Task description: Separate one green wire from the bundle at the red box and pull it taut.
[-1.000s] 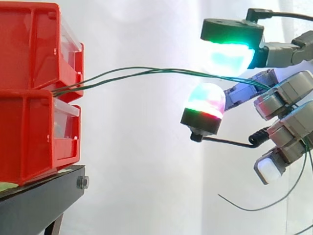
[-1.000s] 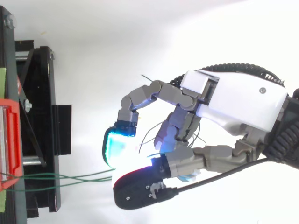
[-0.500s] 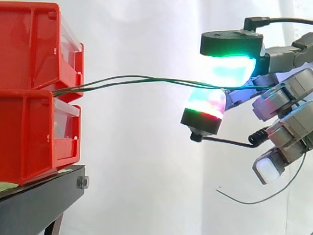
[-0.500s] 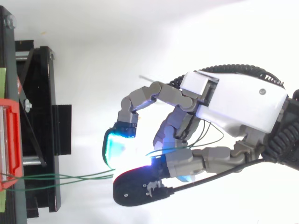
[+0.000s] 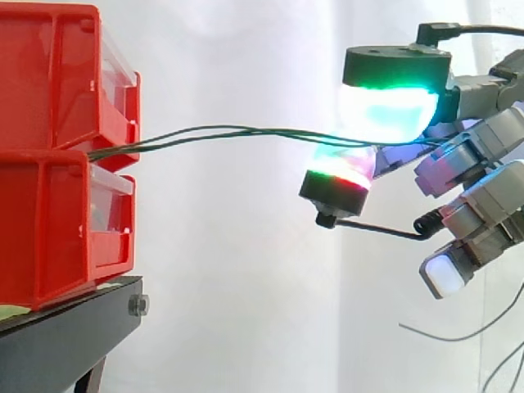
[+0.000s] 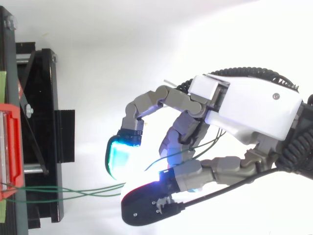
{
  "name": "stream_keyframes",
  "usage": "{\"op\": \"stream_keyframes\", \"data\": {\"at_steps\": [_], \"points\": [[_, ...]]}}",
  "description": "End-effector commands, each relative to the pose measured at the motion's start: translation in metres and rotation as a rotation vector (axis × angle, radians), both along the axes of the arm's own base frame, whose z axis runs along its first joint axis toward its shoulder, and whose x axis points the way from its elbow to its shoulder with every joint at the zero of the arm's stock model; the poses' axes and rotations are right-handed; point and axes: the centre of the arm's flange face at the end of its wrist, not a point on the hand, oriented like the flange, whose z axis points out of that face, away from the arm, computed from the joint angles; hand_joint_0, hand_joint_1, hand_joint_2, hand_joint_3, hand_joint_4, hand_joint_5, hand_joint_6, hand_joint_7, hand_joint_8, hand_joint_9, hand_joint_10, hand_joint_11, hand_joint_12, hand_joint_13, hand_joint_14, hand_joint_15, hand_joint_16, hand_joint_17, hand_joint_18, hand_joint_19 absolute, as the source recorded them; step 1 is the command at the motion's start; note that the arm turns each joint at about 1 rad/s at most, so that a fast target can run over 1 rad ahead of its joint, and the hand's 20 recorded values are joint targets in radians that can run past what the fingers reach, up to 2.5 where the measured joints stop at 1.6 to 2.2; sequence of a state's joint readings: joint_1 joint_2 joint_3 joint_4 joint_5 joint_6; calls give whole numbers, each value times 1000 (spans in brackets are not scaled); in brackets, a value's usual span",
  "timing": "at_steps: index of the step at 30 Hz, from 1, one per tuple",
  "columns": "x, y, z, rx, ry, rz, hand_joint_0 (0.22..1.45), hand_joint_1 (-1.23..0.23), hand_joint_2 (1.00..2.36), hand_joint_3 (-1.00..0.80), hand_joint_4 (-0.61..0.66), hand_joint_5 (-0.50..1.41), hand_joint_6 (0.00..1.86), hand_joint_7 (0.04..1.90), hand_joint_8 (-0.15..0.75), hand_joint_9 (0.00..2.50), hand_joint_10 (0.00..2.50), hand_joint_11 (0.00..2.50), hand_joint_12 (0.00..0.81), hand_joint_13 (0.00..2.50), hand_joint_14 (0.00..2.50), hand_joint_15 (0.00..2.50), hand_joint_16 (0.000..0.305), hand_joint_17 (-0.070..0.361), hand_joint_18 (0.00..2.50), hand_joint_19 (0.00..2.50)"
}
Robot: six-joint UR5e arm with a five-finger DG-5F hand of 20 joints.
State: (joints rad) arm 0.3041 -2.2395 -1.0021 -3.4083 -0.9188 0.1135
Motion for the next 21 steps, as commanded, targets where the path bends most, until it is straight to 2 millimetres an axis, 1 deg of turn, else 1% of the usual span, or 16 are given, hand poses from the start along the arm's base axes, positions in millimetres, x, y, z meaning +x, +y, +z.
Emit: {"op": "stream_keyframes", "data": {"at_steps": [1,3,6,11,12,13,14,15,17,19,21], "points": [[0,0,0,0,0,0,765,-941,1000,-500,22,-186,931,920,189,1269,760,1382,301,1398,22,1404,48,108,775,624],[0,0,1,1,-2,0,757,-942,1000,-500,36,-185,930,917,196,1271,757,1385,298,1397,22,1413,48,108,776,622],[1,0,3,3,-6,-1,711,-929,1000,-500,49,-181,927,933,204,1304,717,1374,301,1398,22,1412,47,106,774,638],[0,0,6,5,-1,-2,646,-836,1000,-500,49,-164,915,972,206,1400,604,1471,304,1428,22,1422,47,106,787,666],[0,0,5,5,2,-3,634,-811,1000,-500,47,-159,913,974,204,1426,586,1484,308,1433,21,1423,47,106,786,668],[0,0,5,5,2,-3,619,-756,1000,-500,54,-153,906,970,206,1462,536,1544,297,1458,20,1432,47,106,797,677],[0,0,5,5,2,-3,604,-718,1000,-500,61,-150,903,970,208,1484,541,1554,303,1475,21,1442,48,107,815,682],[0,1,5,6,0,-1,582,-676,1000,-500,63,-148,901,972,203,1495,553,1561,303,1488,21,1438,48,108,824,687],[0,1,5,6,-1,-1,539,-613,1000,-500,74,-144,894,995,226,1532,615,1538,312,1550,17,1454,50,113,855,687],[0,1,5,6,-1,-1,492,-535,1000,-500,78,-140,889,1003,237,1557,666,1506,337,1581,15,1467,54,122,891,685],[0,2,5,7,-3,1,477,-518,1000,-500,85,-139,887,998,251,1568,676,1501,343,1607,13,1460,56,126,915,686]]}}
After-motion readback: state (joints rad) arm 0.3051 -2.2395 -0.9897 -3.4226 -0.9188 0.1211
